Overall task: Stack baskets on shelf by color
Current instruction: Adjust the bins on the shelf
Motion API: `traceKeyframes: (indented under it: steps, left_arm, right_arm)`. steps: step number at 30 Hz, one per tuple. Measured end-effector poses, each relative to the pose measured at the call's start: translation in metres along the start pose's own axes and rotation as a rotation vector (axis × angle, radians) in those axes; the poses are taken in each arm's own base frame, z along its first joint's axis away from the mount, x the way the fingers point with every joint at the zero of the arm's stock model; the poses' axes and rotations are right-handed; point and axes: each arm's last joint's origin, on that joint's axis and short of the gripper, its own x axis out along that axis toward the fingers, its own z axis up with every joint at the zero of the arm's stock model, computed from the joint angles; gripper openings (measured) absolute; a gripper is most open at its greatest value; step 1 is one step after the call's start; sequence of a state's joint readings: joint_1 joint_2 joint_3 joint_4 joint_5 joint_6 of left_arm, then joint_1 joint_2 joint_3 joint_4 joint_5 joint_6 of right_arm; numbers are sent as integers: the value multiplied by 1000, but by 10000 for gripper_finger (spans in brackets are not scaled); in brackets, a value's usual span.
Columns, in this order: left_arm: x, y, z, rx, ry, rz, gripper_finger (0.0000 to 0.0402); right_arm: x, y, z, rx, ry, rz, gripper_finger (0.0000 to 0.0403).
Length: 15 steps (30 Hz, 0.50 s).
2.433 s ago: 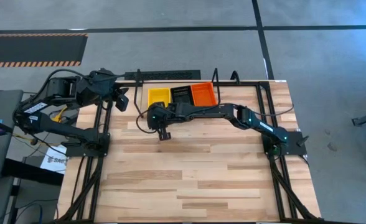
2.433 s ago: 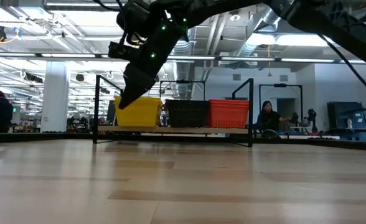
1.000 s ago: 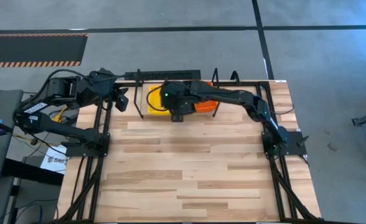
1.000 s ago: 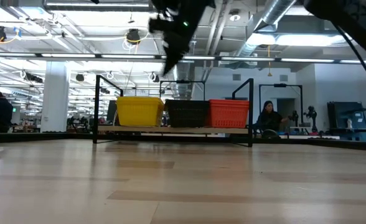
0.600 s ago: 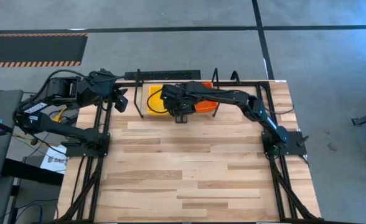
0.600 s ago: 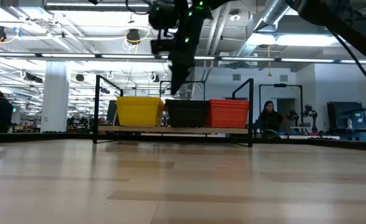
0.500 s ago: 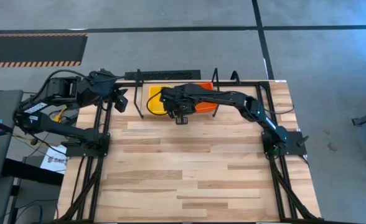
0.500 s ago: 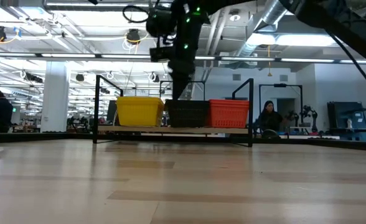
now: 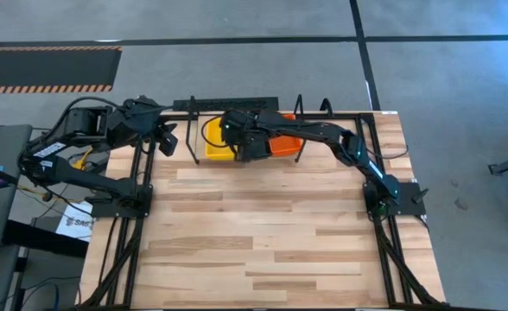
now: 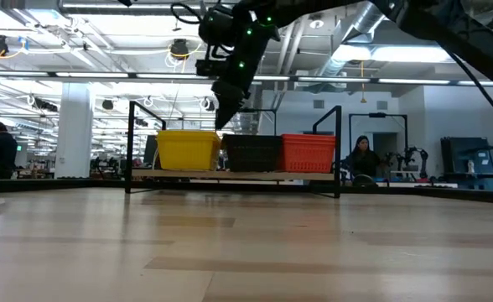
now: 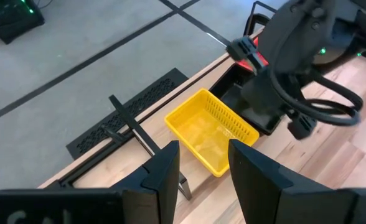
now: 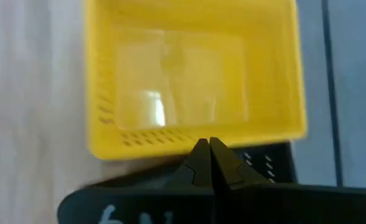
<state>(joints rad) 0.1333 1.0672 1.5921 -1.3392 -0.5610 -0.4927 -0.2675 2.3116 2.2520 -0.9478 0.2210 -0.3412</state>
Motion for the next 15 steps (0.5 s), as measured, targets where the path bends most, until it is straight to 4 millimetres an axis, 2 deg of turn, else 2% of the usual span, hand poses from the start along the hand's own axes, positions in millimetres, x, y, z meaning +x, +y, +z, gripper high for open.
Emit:
traceKeyframes:
  steps: [5,9,11,15]
  left_arm:
    - [0,0,-1,3,5,2,126]
    - [0,0,-1,3,5,2,126]
    - [0,0,-1,3,4,3,126]
    - [0,0,0,3,4,4,126]
  right_arm:
    - [-3,-8,-13,5,132,-57,1]
    - [-6,-6,-30,90,256,105,1]
    - [0,-4,-35,90,310,136,1]
    - [1,2,-30,97,255,187,1]
